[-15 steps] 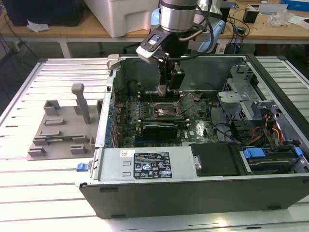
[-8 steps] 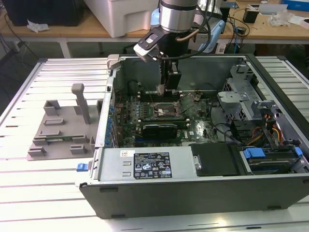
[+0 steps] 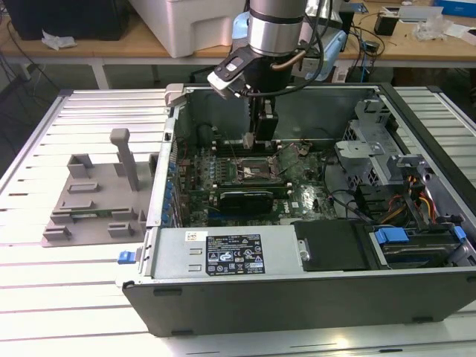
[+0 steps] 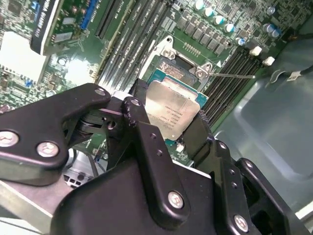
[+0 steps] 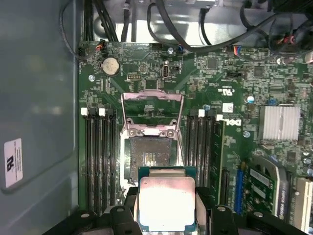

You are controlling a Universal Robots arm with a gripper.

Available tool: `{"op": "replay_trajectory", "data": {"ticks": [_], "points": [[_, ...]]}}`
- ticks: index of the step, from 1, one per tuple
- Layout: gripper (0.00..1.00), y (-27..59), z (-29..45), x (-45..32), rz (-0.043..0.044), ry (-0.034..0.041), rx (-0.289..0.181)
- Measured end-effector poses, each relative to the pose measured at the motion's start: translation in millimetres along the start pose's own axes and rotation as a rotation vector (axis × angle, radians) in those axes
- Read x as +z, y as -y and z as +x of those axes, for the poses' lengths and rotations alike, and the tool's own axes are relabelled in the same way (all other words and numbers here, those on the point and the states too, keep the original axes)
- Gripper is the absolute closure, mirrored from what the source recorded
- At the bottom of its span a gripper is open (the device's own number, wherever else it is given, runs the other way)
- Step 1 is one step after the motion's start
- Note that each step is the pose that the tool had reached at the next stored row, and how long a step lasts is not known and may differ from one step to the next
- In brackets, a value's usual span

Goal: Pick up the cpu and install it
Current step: 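Pick up the cpu and move it towards the insertion slot, then place the cpu into insertion slot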

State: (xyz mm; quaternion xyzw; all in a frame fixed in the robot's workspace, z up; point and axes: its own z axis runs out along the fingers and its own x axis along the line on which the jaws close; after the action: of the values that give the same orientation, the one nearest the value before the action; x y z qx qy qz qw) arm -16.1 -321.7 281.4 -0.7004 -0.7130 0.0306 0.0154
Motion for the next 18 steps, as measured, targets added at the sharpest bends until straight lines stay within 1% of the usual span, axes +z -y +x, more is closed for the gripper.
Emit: {"op": "replay_trajectory", "data": {"ticks": [4, 8, 13, 16, 18], "points": [[0.46, -3.3, 6.2, 8.0, 0.0004, 0.0, 0.0], [0.46, -4.0, 10.0, 16.5, 0.0003, -0.0001, 0.0], [0.46, -4.7, 11.4, 26.7, 0.0004, -0.0001, 0.0], [0.46, -5.2, 11.7, 34.8, 0.0004, 0.0, 0.0], [0.46, -5.7, 11.9, 42.0, 0.0004, -0.0001, 0.0]]}}
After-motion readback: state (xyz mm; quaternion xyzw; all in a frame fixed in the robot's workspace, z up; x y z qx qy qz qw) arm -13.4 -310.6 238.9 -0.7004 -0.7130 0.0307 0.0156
